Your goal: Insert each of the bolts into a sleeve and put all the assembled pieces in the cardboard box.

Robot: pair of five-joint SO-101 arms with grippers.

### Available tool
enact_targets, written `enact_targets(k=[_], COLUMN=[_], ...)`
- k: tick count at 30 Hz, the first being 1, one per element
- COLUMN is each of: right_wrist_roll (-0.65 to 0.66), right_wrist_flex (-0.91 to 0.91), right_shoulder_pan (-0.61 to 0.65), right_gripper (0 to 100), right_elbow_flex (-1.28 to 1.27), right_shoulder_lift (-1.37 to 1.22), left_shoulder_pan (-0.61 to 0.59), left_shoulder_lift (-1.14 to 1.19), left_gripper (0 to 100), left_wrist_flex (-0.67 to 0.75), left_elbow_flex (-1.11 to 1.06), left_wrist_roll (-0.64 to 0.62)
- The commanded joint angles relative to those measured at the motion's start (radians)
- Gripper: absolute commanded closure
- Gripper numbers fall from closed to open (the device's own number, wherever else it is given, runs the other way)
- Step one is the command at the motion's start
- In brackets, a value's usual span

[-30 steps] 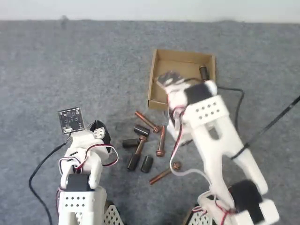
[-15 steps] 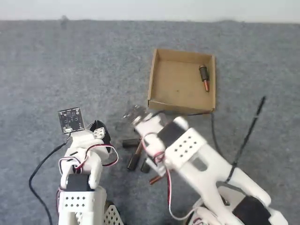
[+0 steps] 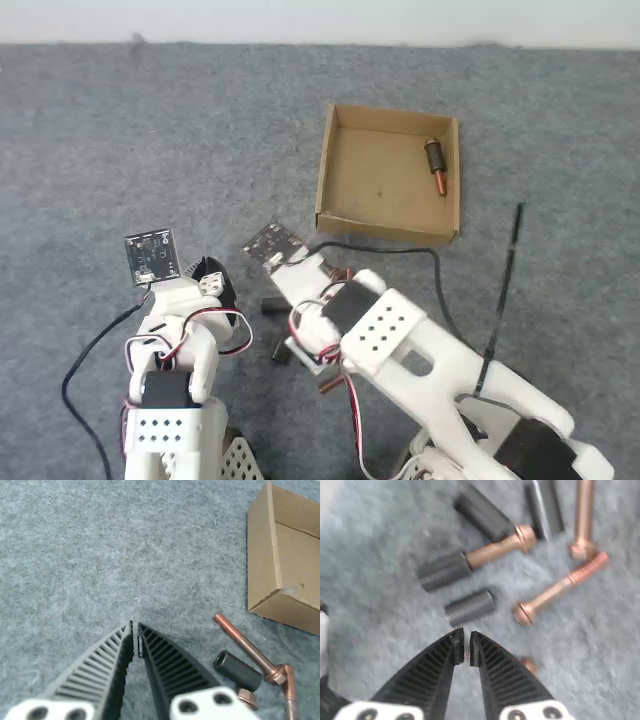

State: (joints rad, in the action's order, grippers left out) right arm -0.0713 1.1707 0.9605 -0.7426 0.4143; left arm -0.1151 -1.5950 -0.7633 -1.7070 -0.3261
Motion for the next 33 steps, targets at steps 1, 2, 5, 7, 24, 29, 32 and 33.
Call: enact_targets(k=[1,2,5,7,24,29,32,33], right_wrist_roll=[-0.020,-0.020,-0.020,-0.020,-0.115,-0.115,-0.115,-0.115], right_wrist_flex=[-0.096,-0.116,-0.163,-0.194,-0.302,-0.346,-0.294,-0.280], right_shoulder_pan=[0.079,0.087,0.087,0.087,0.008,0.008,0.010,0.010], right_gripper=[98.7,98.7,98.7,98.4,85.4,85.5,85.7,85.7], right_elbow_flex=[-0.034,-0.048,-0.083,-0.106,-0.195,-0.175,-0.114,-0.098], right_shoulder_lift=[0.047,0.047,0.047,0.047,0.033,-0.104,-0.179,-0.197], left_shoulder_pan=[-0.005,-0.005,-0.005,-0.005,-0.005,-0.005,-0.005,-0.005], left_shoulder_lift=[-0.020,-0.020,-0.020,-0.020,-0.020,-0.020,-0.020,-0.020], left_gripper=[99,99,99,99,99,99,99,99], left_wrist_flex=[0.034,0.034,0.044,0.046,0.044,0.043,0.043,0.041], left_elbow_flex=[0.015,0.015,0.015,0.015,0.015,0.015,0.015,0.015], left_wrist_roll=[0.017,0.017,0.017,0.017,0.017,0.017,0.017,0.017])
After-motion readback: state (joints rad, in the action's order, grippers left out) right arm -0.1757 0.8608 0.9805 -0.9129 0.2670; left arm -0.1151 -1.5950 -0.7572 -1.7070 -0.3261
